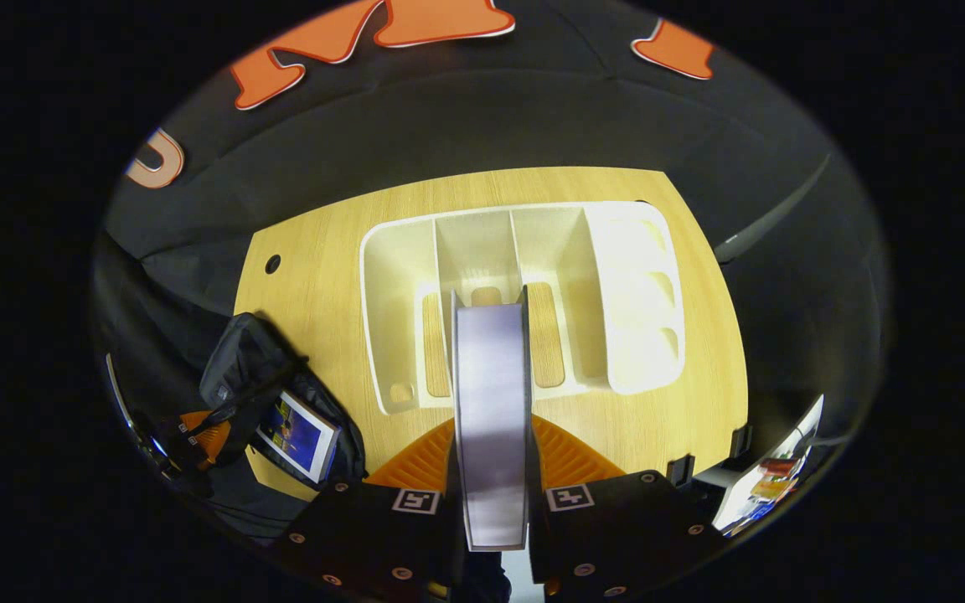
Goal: Open the schoolbag, grab two books from the bookshelf and put them into the schoolbag.
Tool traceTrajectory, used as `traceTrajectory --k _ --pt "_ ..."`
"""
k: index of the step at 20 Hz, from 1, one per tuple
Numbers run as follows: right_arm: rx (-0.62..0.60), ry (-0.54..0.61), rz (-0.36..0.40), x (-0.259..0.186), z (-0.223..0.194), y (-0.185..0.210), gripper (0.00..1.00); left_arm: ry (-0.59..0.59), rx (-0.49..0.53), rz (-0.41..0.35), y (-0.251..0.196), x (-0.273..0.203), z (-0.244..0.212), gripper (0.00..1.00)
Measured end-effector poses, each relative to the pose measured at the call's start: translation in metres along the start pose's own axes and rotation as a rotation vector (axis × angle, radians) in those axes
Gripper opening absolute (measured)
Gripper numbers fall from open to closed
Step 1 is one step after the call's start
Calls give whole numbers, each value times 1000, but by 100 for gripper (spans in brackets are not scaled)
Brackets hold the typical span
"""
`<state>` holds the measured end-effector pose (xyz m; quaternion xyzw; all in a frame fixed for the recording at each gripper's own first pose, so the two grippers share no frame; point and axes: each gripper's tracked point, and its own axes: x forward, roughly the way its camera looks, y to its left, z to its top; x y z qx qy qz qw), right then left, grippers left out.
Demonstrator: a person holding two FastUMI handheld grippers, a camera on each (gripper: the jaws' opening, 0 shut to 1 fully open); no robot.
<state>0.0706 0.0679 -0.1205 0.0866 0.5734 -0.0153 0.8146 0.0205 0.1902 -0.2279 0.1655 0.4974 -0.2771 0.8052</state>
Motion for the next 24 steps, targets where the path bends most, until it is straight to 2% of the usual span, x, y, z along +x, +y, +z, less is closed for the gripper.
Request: traceTrajectory --k 1,2,14,20,24 --pt "13 -5 -1 -5 -9 1 31 -4 8 -7 0 -1 -1 11" --pt "27 -10 -1 -11 -18 2 31 -8 19 -15 0 -1 -1 6" --pt "214 -90 39 -48 -100 29 32 -52 119 -100 3 -2 -4 6" --pt "306 -102 169 -49 -131 72 31 -63 152 -116 7 -4 -4 6" --pt "350 -93 273 -35 -144 113 30 -79 160 -125 10 -9 -4 6"
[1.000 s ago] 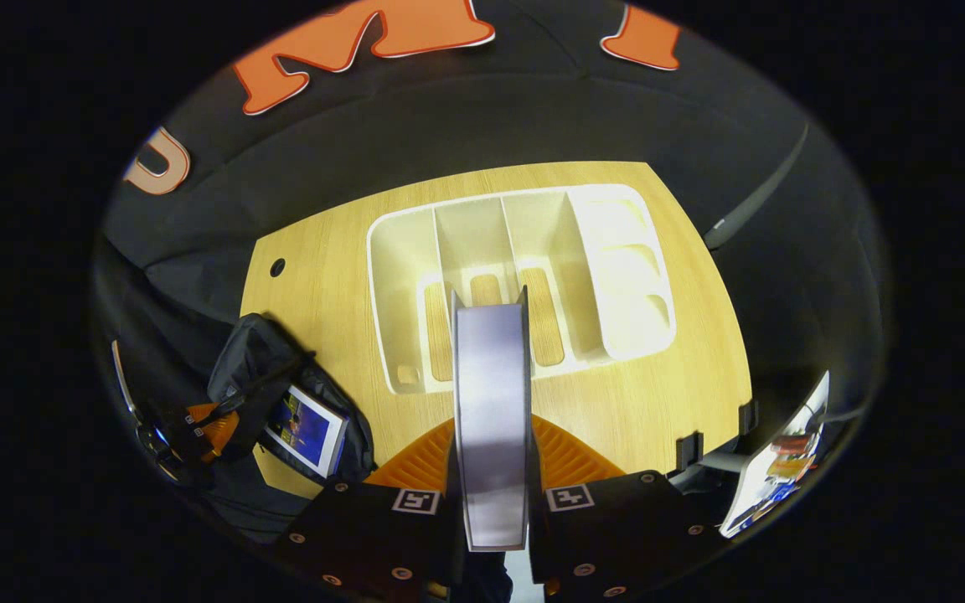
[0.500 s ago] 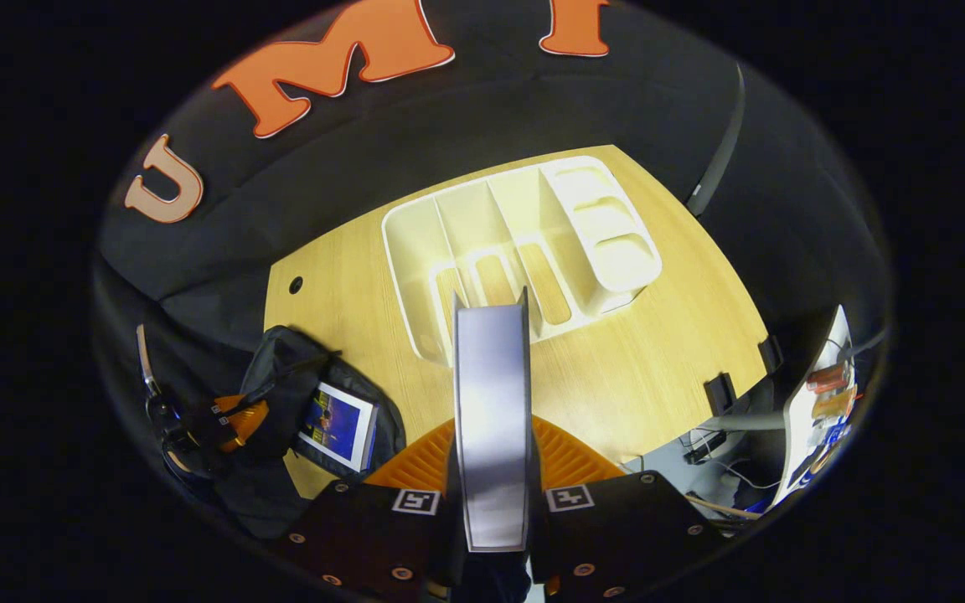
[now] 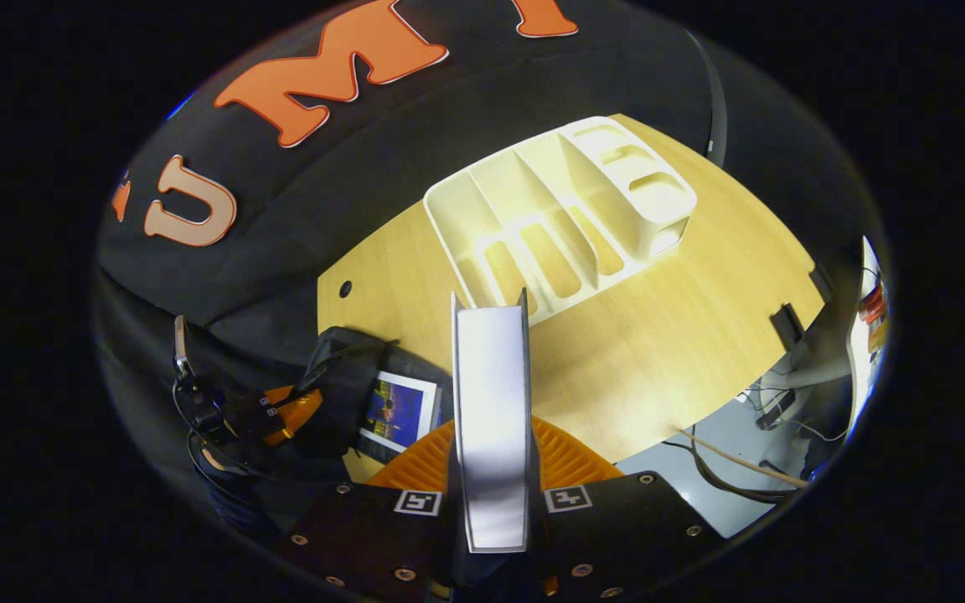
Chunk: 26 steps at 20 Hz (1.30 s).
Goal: Open the schoolbag, grab two books from the bookshelf and put them into the schoolbag.
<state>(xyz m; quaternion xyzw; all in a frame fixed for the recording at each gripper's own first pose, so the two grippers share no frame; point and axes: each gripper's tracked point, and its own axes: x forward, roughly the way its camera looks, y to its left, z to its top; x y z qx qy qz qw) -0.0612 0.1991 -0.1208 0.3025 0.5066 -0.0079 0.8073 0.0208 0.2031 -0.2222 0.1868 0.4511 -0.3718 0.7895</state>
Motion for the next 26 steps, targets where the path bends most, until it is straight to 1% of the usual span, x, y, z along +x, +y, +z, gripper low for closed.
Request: traceTrajectory --k 4,8,12,14,15,17,20,23,26 --pt "55 29 117 24 -19 34 29 -17 -7 -1 4 -7 2 6" --pt "87 47 205 50 -35 63 29 -36 -24 5 6 -11 3 6" --pt "99 84 282 80 -51 91 29 -51 -14 15 6 -16 9 6" --pt "116 64 331 92 -54 101 29 -66 -19 23 6 -20 13 6" --pt "126 49 367 98 -54 108 29 -81 -30 22 5 -22 16 6" --pt "168 51 423 111 -58 120 29 -98 -49 18 0 -24 20 6" --pt "203 46 454 135 -65 127 28 -118 -52 19 -4 -26 25 6" --pt "220 41 499 149 -74 139 28 -148 -71 10 -10 -30 32 6" --pt "247 38 539 164 -77 149 28 -169 -75 19 -10 -34 37 6"
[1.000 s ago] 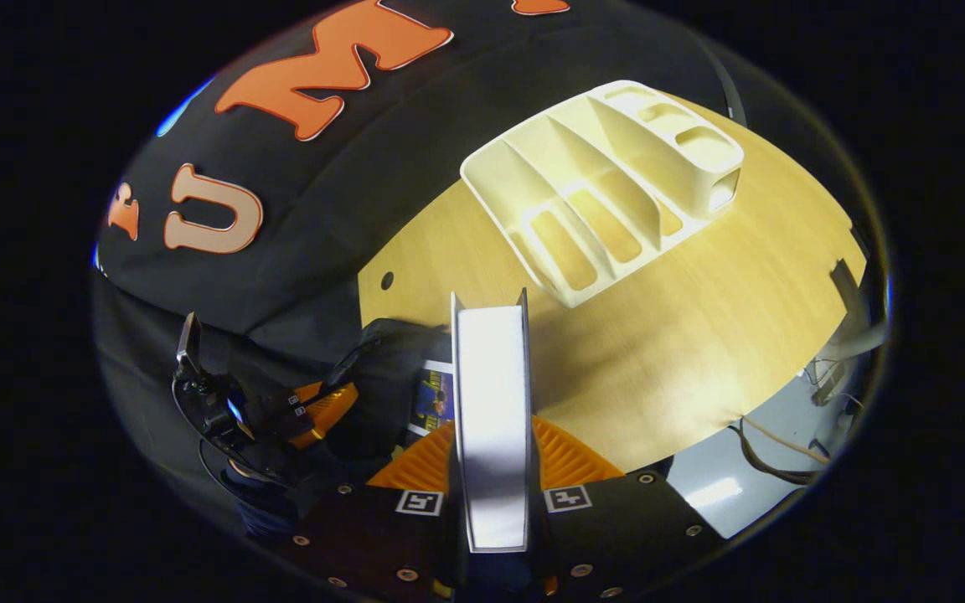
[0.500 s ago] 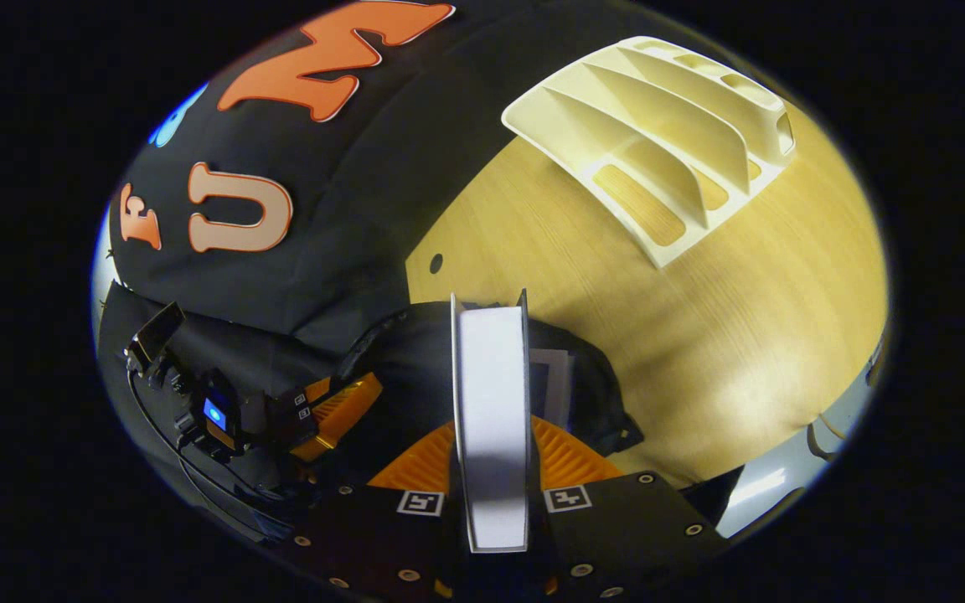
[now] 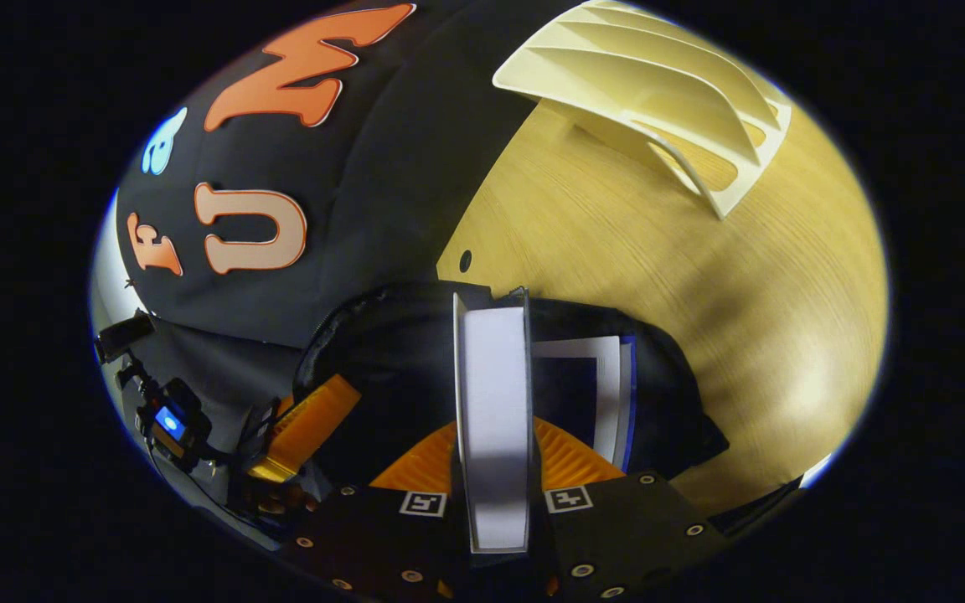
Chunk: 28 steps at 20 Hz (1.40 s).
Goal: Open the schoolbag, grab two books from the bookshelf and put them into the schoolbag.
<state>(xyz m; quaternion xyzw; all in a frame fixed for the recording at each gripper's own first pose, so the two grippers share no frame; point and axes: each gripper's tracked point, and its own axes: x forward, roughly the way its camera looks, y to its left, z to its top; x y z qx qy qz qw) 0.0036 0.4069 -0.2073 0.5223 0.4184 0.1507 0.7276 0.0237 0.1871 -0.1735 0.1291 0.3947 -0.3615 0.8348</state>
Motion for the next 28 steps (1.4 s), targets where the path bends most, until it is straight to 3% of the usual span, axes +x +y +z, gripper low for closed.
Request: traceTrajectory --k 8,12,14,17,19,22,23,24,25,28 --pt "41 31 77 52 -21 2 28 -10 -27 4 -16 -1 4 6" --pt "35 92 56 66 -32 1 31 -15 -59 6 -15 1 -3 6" --pt "15 116 -5 65 -32 -9 35 -22 -72 10 -11 2 -4 6" --pt "-79 132 -116 63 -29 -29 51 -27 -73 4 -12 6 -11 6" --pt "-142 135 -176 50 -24 -39 56 -31 -63 -1 -16 10 -16 6" --pt "-183 110 -177 32 -13 -36 66 -28 -67 9 -21 16 -24 8" --pt "-194 97 -178 27 -8 -38 60 -24 -75 10 -26 19 -27 9" --pt "-208 82 -185 20 -1 -40 79 -20 -81 6 -32 20 -29 13" --pt "-226 70 -186 14 7 -40 81 -20 -84 10 -36 22 -28 14" --pt "-289 34 -219 -14 31 -45 90 -8 -65 25 -52 29 -32 30"
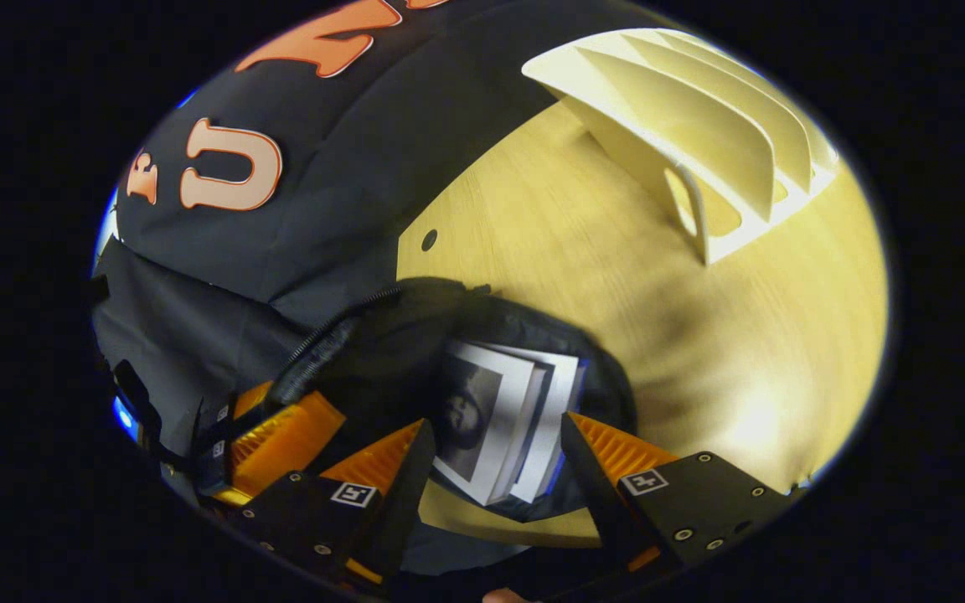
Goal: Open the schoolbag, grab two books from the bookshelf and put them into the schoolbag.
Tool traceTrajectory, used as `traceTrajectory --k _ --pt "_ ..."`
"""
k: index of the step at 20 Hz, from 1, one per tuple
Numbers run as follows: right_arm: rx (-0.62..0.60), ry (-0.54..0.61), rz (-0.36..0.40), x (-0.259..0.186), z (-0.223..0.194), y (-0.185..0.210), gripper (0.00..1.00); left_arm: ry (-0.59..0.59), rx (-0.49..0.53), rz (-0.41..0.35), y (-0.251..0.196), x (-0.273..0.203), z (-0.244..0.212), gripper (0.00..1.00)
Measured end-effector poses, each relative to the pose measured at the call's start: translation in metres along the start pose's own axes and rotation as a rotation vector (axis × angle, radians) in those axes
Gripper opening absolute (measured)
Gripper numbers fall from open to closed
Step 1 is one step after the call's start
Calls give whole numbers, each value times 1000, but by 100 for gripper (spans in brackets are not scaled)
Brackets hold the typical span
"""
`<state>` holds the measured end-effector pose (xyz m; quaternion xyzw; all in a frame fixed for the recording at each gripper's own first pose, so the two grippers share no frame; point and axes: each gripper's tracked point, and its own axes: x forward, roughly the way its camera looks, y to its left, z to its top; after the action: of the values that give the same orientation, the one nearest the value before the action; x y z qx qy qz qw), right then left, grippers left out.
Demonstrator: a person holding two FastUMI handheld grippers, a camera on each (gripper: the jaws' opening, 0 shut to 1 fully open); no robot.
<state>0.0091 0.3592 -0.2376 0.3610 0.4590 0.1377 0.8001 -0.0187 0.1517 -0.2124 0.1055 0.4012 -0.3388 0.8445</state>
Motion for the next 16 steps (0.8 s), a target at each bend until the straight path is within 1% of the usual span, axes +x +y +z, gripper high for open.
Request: traceTrajectory --k 1,3,4,5,6,7,8,9,11,12,16 --pt "-20 -11 -9 -12 7 -5 94 3 -1 7 -5 3 0 36" --pt "-43 -25 -31 -30 20 -19 97 23 -36 19 -17 9 -5 42" --pt "-50 -32 -39 -38 27 -26 97 25 -58 26 -23 12 -5 49" --pt "-61 -40 -45 -47 34 -33 97 23 -74 29 -29 13 -4 52" --pt "-73 -51 -57 -55 43 -41 96 17 -91 36 -35 16 -1 66" --pt "-85 -63 -68 -63 50 -49 97 11 -102 44 -40 18 4 72" --pt "-96 -78 -80 -72 59 -56 97 7 -113 54 -45 19 8 87" --pt "-110 -96 -92 -80 67 -63 97 2 -119 65 -48 21 12 92" --pt "-144 -139 -116 -99 86 -77 97 -15 -132 90 -58 26 26 93" --pt "-164 -162 -128 -109 96 -83 97 -33 -138 109 -62 29 35 96" --pt "-263 -265 -173 -154 139 -103 97 -124 -145 190 -82 27 74 96"
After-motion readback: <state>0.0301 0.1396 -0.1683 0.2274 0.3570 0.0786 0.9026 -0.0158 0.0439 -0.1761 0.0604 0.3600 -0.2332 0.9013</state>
